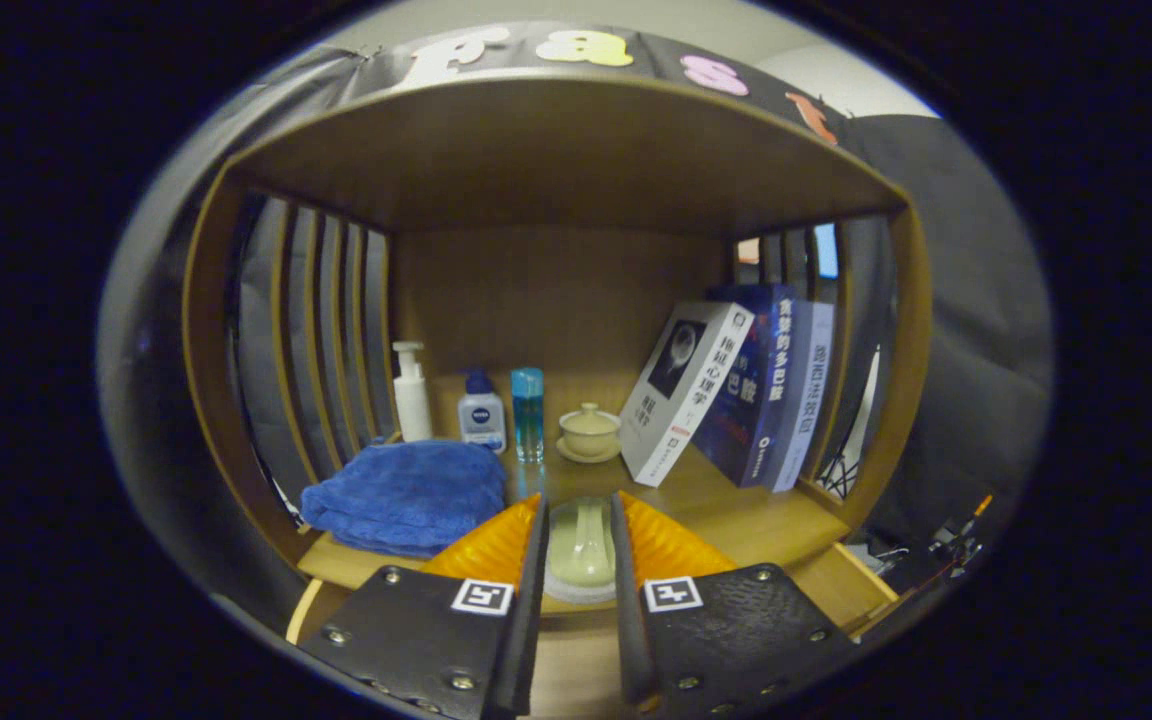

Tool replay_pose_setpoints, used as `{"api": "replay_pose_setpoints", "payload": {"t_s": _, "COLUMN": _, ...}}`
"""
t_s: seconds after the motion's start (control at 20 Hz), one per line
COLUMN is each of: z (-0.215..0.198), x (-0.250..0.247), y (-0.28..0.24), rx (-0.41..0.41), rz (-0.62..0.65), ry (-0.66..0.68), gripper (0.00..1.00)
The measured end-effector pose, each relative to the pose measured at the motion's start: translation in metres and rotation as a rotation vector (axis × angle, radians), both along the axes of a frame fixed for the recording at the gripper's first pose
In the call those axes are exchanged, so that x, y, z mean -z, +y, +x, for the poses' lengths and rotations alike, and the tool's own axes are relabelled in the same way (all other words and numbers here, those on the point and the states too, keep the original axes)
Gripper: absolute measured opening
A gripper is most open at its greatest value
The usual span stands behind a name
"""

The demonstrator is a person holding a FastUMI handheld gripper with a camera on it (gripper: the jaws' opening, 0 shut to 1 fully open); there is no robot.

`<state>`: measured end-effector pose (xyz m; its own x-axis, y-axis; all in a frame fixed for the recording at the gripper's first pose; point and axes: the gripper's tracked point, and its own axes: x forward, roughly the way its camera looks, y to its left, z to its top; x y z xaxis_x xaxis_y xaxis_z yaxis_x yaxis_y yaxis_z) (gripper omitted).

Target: Pull open the drawer, take out the items inside it, and place them on the countertop above the cabinet.

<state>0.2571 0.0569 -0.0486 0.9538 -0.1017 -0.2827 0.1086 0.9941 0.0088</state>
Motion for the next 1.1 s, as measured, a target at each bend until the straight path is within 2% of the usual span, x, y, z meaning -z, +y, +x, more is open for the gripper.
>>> {"api": "replay_pose_setpoints", "payload": {"t_s": 0.25, "z": -0.056, "x": -0.038, "y": 0.003, "rx": -0.038, "rz": -0.019, "ry": -0.142, "gripper": 0.34}}
{"api": "replay_pose_setpoints", "payload": {"t_s": 0.5, "z": -0.115, "x": -0.045, "y": 0.003, "rx": -0.067, "rz": -0.044, "ry": -0.213, "gripper": 0.41}}
{"api": "replay_pose_setpoints", "payload": {"t_s": 0.8, "z": -0.166, "x": 0.001, "y": 0.001, "rx": -0.099, "rz": -0.035, "ry": -0.168, "gripper": 0.51}}
{"api": "replay_pose_setpoints", "payload": {"t_s": 1.1, "z": -0.188, "x": 0.047, "y": 0.0, "rx": -0.099, "rz": 0.021, "ry": -0.119, "gripper": 0.55}}
